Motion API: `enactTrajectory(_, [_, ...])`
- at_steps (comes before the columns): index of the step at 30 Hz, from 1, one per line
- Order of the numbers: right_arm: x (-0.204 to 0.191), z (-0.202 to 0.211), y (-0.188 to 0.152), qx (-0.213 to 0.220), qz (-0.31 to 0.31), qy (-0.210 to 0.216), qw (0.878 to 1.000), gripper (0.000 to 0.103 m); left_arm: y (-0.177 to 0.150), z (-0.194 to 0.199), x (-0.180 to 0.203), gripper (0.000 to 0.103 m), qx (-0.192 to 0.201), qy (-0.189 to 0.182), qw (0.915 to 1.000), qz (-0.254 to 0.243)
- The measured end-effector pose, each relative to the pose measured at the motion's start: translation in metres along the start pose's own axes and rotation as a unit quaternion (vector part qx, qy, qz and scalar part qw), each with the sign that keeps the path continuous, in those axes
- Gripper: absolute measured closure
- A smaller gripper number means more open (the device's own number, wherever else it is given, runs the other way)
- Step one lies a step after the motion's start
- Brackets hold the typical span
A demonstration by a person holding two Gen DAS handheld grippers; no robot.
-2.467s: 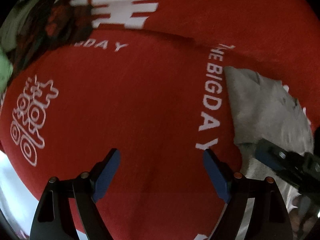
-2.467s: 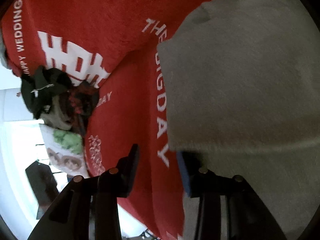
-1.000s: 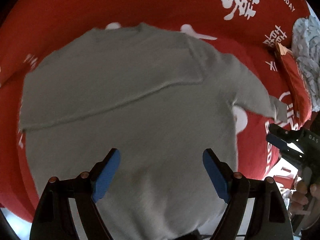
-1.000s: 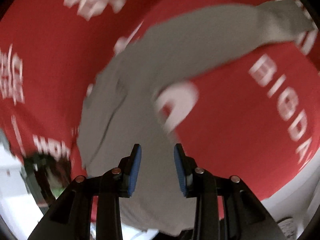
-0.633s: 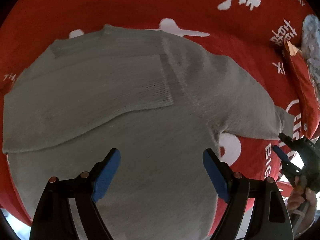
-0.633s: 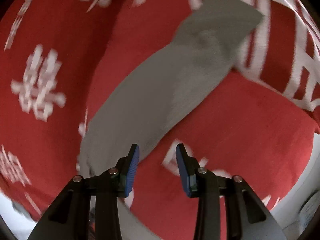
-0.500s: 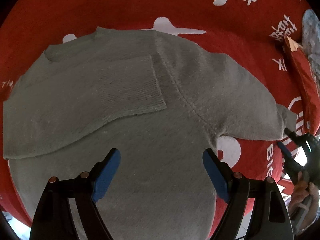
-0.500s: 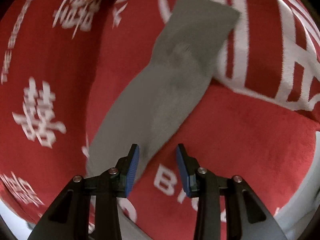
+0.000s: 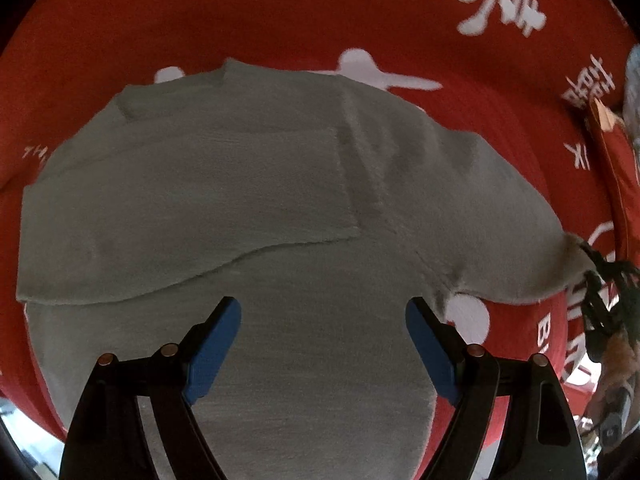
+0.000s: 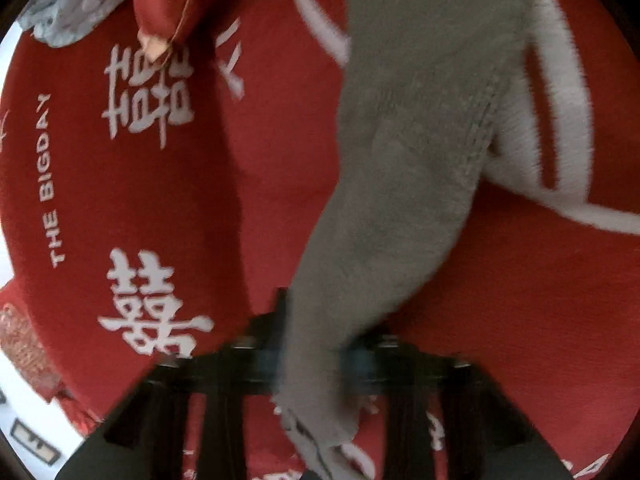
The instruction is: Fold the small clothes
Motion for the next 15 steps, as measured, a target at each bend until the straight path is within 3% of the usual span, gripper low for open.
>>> enactTrajectory(5, [-0.051, -0.023, -0.022, -0.053, 0.086, 0.018, 0.995, 0.098, 0.002, 0.015, -0.035, 0.018, 0.027, 0.006, 0.9993, 0.027])
enactTrajectory(9, [-0.116, -0.06, -0.066, -0.105, 0.208, 0.006, 0.973, 0.098, 0.003, 0.026, -0.076, 0.018, 0.047, 0.009, 0.9977, 0.048])
enactTrajectory(11, [-0.143, -0.084, -0.095, -0.129, 0.264, -0.006, 0.956, 0.098, 0.001, 0.028, -0.097, 0.018, 0.053, 0.014, 0.997, 0.055])
enactTrajectory(15, [-0.169, -0.151, -0.183, -0.192, 0.381, -0.056, 0.903, 0.098, 0.001, 0.032, -0.146, 0.018, 0.062, 0.018, 0.9939, 0.089])
Point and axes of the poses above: each gripper's, at about its wrist camera, not at the fingertips, and z roughly against the way its jaws point, x to its right, y to its top, the point moved 7 cm from there along -z, roughly the way its jaws point, and after that the axes turned 14 degrees about -x, right-handed, at the moved point
